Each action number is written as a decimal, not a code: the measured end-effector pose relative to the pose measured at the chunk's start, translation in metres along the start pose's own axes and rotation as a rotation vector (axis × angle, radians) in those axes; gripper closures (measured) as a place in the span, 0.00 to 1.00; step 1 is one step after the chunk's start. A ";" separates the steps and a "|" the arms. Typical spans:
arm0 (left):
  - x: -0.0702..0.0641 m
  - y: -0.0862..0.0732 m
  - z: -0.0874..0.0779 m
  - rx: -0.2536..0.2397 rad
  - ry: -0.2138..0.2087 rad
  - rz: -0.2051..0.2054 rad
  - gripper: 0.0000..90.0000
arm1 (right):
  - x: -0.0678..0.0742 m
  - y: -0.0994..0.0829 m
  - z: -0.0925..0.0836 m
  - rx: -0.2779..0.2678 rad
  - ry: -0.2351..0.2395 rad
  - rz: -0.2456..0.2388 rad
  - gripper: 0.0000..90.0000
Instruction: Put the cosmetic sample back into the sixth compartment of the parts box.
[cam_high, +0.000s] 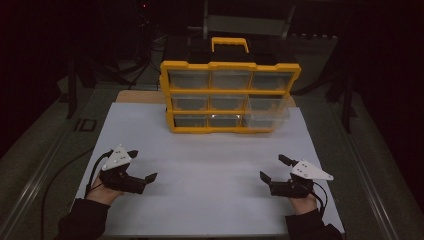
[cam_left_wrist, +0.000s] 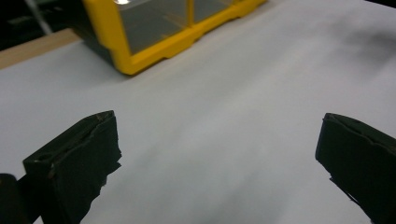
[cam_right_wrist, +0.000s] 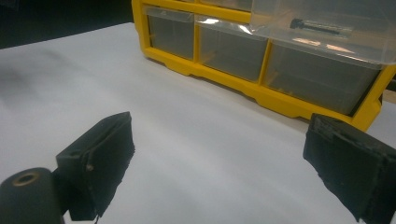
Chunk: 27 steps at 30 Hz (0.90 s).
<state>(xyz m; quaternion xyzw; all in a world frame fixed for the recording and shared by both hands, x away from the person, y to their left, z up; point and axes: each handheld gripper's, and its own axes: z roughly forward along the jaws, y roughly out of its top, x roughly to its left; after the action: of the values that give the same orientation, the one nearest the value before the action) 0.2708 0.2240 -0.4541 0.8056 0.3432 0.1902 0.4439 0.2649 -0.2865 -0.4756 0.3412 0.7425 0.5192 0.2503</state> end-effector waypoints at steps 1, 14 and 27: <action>0.001 -0.004 0.000 -0.008 0.008 -0.008 0.00 | 0.000 0.000 0.000 -0.001 0.000 0.000 0.10; -0.001 -0.037 0.002 -0.009 0.187 -0.106 0.00 | 0.000 -0.001 0.000 0.003 0.000 0.003 0.10; 0.002 -0.058 0.006 -0.061 0.349 -0.175 0.00 | 0.002 -0.002 0.003 0.011 0.005 -0.003 0.10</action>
<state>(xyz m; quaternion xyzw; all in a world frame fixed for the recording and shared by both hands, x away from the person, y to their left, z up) 0.2535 0.2433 -0.5067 0.7136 0.4778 0.2979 0.4168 0.2656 -0.2839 -0.4783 0.3403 0.7465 0.5154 0.2475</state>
